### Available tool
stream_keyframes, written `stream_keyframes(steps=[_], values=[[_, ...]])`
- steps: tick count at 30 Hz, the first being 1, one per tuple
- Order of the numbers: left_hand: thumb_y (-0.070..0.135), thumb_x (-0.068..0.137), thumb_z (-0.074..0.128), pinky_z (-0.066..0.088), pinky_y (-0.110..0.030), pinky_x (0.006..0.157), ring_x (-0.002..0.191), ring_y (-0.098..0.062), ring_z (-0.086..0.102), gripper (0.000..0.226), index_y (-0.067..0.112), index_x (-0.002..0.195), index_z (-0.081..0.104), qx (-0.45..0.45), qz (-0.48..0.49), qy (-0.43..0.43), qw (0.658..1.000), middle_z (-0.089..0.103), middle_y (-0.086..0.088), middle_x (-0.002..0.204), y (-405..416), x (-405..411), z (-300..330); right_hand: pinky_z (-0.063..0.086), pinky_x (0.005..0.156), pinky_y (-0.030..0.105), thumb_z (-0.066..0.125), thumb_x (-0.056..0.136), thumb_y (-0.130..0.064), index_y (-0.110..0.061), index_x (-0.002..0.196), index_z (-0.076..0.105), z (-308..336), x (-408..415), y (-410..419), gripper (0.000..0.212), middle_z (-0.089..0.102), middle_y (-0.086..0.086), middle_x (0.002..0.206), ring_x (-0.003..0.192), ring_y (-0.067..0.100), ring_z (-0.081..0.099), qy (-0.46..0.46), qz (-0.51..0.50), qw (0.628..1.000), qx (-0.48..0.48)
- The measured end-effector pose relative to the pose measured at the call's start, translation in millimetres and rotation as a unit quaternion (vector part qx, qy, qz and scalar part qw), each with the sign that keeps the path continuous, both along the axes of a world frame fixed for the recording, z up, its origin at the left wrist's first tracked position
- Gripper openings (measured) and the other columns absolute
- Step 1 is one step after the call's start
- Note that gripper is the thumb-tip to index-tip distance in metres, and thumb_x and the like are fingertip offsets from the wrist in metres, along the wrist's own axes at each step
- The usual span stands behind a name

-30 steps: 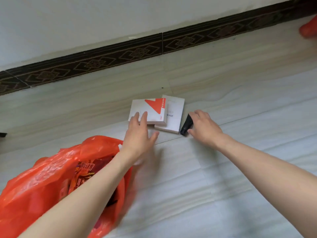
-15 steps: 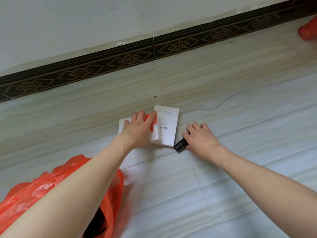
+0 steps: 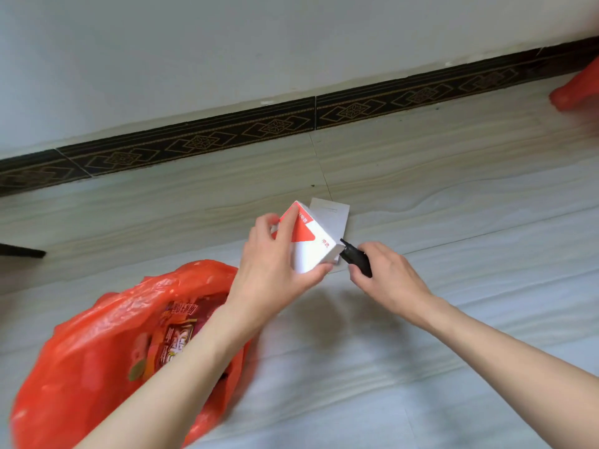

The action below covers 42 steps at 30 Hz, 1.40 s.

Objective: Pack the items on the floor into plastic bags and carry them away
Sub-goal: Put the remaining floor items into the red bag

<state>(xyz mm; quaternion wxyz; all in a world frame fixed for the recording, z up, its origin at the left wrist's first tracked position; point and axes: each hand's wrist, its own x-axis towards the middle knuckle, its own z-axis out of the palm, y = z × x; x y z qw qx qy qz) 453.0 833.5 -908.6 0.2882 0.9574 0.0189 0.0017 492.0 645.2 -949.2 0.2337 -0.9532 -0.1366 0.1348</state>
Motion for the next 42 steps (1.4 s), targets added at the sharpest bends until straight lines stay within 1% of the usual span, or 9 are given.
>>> stream_keyframes(steps=[6,10,14,18,22,28,32,37,42], values=[[0.068,0.06,0.051,0.037,-0.034,0.099,0.116,-0.021,0.042,0.088,0.021,0.133,0.038,0.001,0.138,0.021,0.99,0.042,-0.004,0.124,32.0,-147.2,4.5,0.038,0.07,0.032,0.046,0.087,-0.039,-0.017,0.106,0.051,37.8,-77.4,33.6,0.03,0.057,0.001,0.108,0.094,0.029,0.057,0.007,0.188,0.979,-0.077],[0.069,0.061,0.045,0.042,-0.045,0.088,0.108,-0.033,0.049,0.085,0.016,0.127,0.045,0.097,0.239,0.054,0.965,0.048,-0.01,0.121,74.6,-205.0,-0.8,0.035,0.067,0.03,0.046,0.087,-0.038,-0.019,0.1,0.052,57.5,-110.5,88.5,0.025,0.06,0.001,0.104,0.092,0.028,0.056,0.041,0.267,0.963,-0.017],[0.065,0.066,0.049,0.043,-0.048,0.083,0.101,-0.04,0.049,0.08,0.011,0.126,0.046,0.123,0.334,0.063,0.932,0.046,-0.016,0.119,108.0,-214.4,-15.6,0.045,0.083,0.035,0.05,0.088,-0.037,-0.02,0.11,0.054,48.4,-125.3,159.4,0.028,0.057,0.003,0.108,0.1,0.026,0.056,0.084,0.229,0.967,0.073],[0.05,0.067,0.072,0.044,-0.049,0.077,0.091,-0.043,0.052,0.067,0.004,0.112,0.053,0.118,0.388,0.066,0.912,0.051,-0.024,0.102,120.0,-193.3,-44.3,0.033,0.096,0.028,0.049,0.089,-0.012,-0.01,0.119,0.056,24.9,-118.1,209.6,0.031,0.053,0.012,0.116,0.112,0.028,0.05,0.103,0.147,0.976,0.126],[0.052,0.079,0.051,0.046,-0.048,0.074,0.08,-0.045,0.056,0.058,-0.003,0.098,0.056,0.046,0.415,0.033,0.908,0.056,-0.027,0.08,112.5,-176.2,-70.0,0.036,0.09,0.02,0.049,0.083,-0.001,-0.009,0.11,0.063,9.7,-113.1,216.1,0.031,0.06,0.01,0.108,0.101,0.025,0.058,0.115,0.103,0.977,0.15],[0.026,0.095,0.039,0.036,-0.048,0.099,0.109,-0.041,0.052,0.037,0.0,0.117,0.052,0.125,0.322,0.135,0.929,0.059,-0.024,0.115,123.8,-176.8,-92.5,0.04,0.097,0.03,0.051,0.087,-0.01,-0.011,0.111,0.062,9.6,-113.3,187.0,0.026,0.06,0.005,0.113,0.108,0.02,0.055,0.072,0.148,0.978,0.128],[0.003,0.087,0.041,0.036,-0.047,0.101,0.12,-0.043,0.045,0.048,-0.001,0.134,0.036,0.088,0.292,0.074,0.95,0.045,-0.026,0.134,136.2,-179.6,-81.8,0.036,0.095,0.027,0.051,0.089,-0.014,-0.013,0.114,0.059,15.8,-108.4,156.3,0.026,0.059,0.003,0.116,0.109,0.021,0.054,0.06,0.16,0.981,0.095],[0.019,0.088,0.038,0.032,-0.044,0.107,0.128,-0.029,0.042,0.045,0.006,0.13,0.046,0.084,0.146,-0.035,0.985,0.047,-0.016,0.137,76.2,-194.4,-42.2,0.034,0.1,0.03,0.049,0.092,-0.023,-0.015,0.125,0.05,20.4,-96.1,111.0,0.034,0.053,0.002,0.127,0.119,0.021,0.047,0.036,0.165,0.985,0.031],[0.028,0.085,0.038,0.019,-0.043,0.11,0.137,-0.027,0.029,0.052,0.014,0.135,0.037,0.122,-0.005,-0.01,0.992,0.036,-0.012,0.145,32.2,-143.7,-32.9,0.03,0.104,0.035,0.044,0.094,-0.03,-0.016,0.139,0.033,6.8,-64.0,61.8,0.048,0.039,0.004,0.141,0.13,0.025,0.034,0.05,0.105,0.991,-0.065]])
